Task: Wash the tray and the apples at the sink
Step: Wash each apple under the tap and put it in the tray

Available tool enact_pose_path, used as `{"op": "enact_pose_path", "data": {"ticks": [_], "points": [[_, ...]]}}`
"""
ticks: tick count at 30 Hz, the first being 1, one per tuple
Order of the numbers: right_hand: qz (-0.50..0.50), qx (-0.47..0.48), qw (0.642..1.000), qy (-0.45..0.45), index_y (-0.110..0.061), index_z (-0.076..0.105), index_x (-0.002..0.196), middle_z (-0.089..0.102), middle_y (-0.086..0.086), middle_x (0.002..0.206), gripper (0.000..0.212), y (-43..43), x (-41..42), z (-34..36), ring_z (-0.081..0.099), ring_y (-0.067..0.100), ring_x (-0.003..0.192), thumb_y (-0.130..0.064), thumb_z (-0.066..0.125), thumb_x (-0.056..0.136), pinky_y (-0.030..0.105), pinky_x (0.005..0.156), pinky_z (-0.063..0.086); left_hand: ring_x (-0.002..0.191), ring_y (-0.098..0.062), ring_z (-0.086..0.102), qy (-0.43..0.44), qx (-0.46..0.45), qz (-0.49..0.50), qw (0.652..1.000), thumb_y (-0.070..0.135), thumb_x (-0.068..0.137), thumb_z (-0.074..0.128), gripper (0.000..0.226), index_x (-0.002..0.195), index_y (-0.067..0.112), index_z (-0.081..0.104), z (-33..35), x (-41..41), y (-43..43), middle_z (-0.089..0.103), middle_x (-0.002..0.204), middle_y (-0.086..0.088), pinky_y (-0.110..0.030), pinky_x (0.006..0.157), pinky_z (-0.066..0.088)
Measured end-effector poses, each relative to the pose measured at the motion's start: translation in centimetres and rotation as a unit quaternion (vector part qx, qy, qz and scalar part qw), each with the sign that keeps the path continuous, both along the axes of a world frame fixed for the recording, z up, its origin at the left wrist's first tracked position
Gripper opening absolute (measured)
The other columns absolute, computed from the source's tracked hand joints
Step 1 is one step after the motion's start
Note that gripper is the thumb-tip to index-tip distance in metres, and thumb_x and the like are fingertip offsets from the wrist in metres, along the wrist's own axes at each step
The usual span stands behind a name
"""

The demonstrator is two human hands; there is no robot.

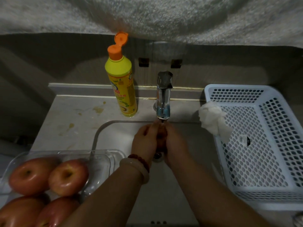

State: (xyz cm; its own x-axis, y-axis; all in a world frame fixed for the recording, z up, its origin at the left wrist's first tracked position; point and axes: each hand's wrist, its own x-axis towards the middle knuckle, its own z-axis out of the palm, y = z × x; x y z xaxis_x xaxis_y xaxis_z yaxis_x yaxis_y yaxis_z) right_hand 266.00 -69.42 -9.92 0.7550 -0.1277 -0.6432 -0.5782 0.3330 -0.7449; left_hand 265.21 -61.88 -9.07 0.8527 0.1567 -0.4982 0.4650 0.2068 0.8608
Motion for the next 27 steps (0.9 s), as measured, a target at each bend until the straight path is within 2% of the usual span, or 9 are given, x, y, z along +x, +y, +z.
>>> {"op": "enact_pose_path", "data": {"ticks": [5, 10, 12, 15, 17, 20, 22, 24, 27], "points": [[0.053, -0.093, 0.992, -0.067, -0.019, 0.070, 0.092, 0.073, 0.006, 0.091, 0.021, 0.5, -0.1, 0.3, 0.069, 0.024, 0.089, -0.036, 0.057, 0.090, 0.039, 0.083, 0.056, 0.088, -0.017, 0.067, -0.009, 0.053, 0.019, 0.998, 0.034, 0.097, 0.047, 0.022, 0.093, 0.024, 0.067, 0.3, 0.3, 0.2, 0.071, 0.096, -0.001, -0.033, 0.078, 0.055], [0.126, -0.435, 0.803, -0.388, -0.010, 0.064, 0.112, 0.060, 0.003, 0.108, 0.042, 0.7, -2.2, -1.9, 0.052, 0.010, 0.098, -0.038, 0.037, 0.094, 0.013, 0.085, 0.038, 0.088, -0.017, 0.056, -0.039, -0.036, -0.073, 0.996, 0.028, 0.094, 0.045, 0.013, 0.089, 0.026, 0.056, 0.3, -0.1, 0.8, 0.058, 0.087, 0.004, -0.035, 0.085, 0.048], [0.105, -0.403, 0.832, -0.368, -0.011, 0.066, 0.106, 0.064, 0.003, 0.103, 0.041, 0.7, -2.4, -2.0, 0.056, 0.012, 0.095, -0.038, 0.038, 0.094, 0.021, 0.085, 0.042, 0.079, -0.013, 0.060, -0.017, -0.051, -0.083, 0.995, 0.029, 0.097, 0.046, 0.017, 0.097, 0.019, 0.060, 0.7, -0.2, 0.6, 0.060, 0.084, 0.003, -0.031, 0.074, 0.053], [-0.025, -0.148, 0.982, -0.112, -0.019, 0.066, 0.089, 0.068, 0.004, 0.084, 0.024, 1.1, -1.3, 0.2, 0.064, 0.022, 0.084, -0.037, 0.051, 0.093, 0.034, 0.073, 0.051, 0.069, -0.014, 0.066, -0.010, -0.031, -0.004, 0.999, 0.023, 0.095, 0.054, 0.016, 0.089, 0.014, 0.065, 1.0, -0.1, 0.4, 0.067, 0.081, -0.004, -0.025, 0.057, 0.055], [-0.032, 0.067, 0.992, 0.099, -0.018, 0.065, 0.099, 0.069, 0.010, 0.090, 0.023, 0.6, -0.2, 1.0, 0.064, 0.028, 0.083, -0.038, 0.062, 0.087, 0.037, 0.069, 0.052, 0.076, -0.015, 0.066, -0.026, -0.010, 0.026, 0.999, 0.026, 0.093, 0.058, 0.013, 0.084, 0.021, 0.067, 1.0, -0.1, 0.5, 0.069, 0.082, 0.000, -0.027, 0.060, 0.054], [-0.021, 0.113, 0.987, 0.116, -0.019, 0.064, 0.110, 0.070, 0.013, 0.103, 0.037, 0.6, 0.4, 1.2, 0.066, 0.029, 0.085, -0.042, 0.064, 0.082, 0.033, 0.062, 0.052, 0.082, -0.014, 0.065, -0.038, 0.011, 0.031, 0.999, 0.027, 0.093, 0.055, 0.014, 0.086, 0.026, 0.068, 0.8, 0.2, 0.6, 0.069, 0.084, 0.005, -0.025, 0.065, 0.051], [0.003, -0.065, 0.998, 0.003, -0.017, 0.067, 0.103, 0.070, 0.008, 0.096, 0.028, 1.1, -0.1, 0.4, 0.067, 0.024, 0.084, -0.039, 0.061, 0.086, 0.029, 0.064, 0.051, 0.086, -0.021, 0.067, 0.000, 0.001, 0.010, 1.000, 0.026, 0.096, 0.051, 0.019, 0.090, 0.022, 0.069, 0.5, 0.6, 0.8, 0.070, 0.086, 0.000, -0.027, 0.067, 0.052], [0.078, -0.322, 0.908, -0.259, -0.012, 0.068, 0.103, 0.067, 0.001, 0.096, 0.033, 1.1, -1.4, -0.9, 0.063, 0.016, 0.091, -0.036, 0.050, 0.090, 0.026, 0.075, 0.048, 0.090, -0.028, 0.068, 0.041, -0.059, -0.030, 0.997, 0.026, 0.096, 0.050, 0.028, 0.083, 0.018, 0.074, 0.2, 0.9, 1.0, 0.072, 0.085, -0.007, -0.032, 0.072, 0.052], [0.103, -0.357, 0.845, -0.384, -0.006, 0.066, 0.107, 0.065, 0.005, 0.100, 0.044, 0.7, -2.0, -2.2, 0.060, 0.014, 0.093, -0.039, 0.041, 0.091, 0.026, 0.084, 0.046, 0.079, -0.025, 0.066, 0.030, -0.088, -0.049, 0.994, 0.029, 0.095, 0.052, 0.026, 0.089, 0.015, 0.073, 0.3, 0.5, 1.0, 0.069, 0.080, -0.009, -0.032, 0.067, 0.049]]}}
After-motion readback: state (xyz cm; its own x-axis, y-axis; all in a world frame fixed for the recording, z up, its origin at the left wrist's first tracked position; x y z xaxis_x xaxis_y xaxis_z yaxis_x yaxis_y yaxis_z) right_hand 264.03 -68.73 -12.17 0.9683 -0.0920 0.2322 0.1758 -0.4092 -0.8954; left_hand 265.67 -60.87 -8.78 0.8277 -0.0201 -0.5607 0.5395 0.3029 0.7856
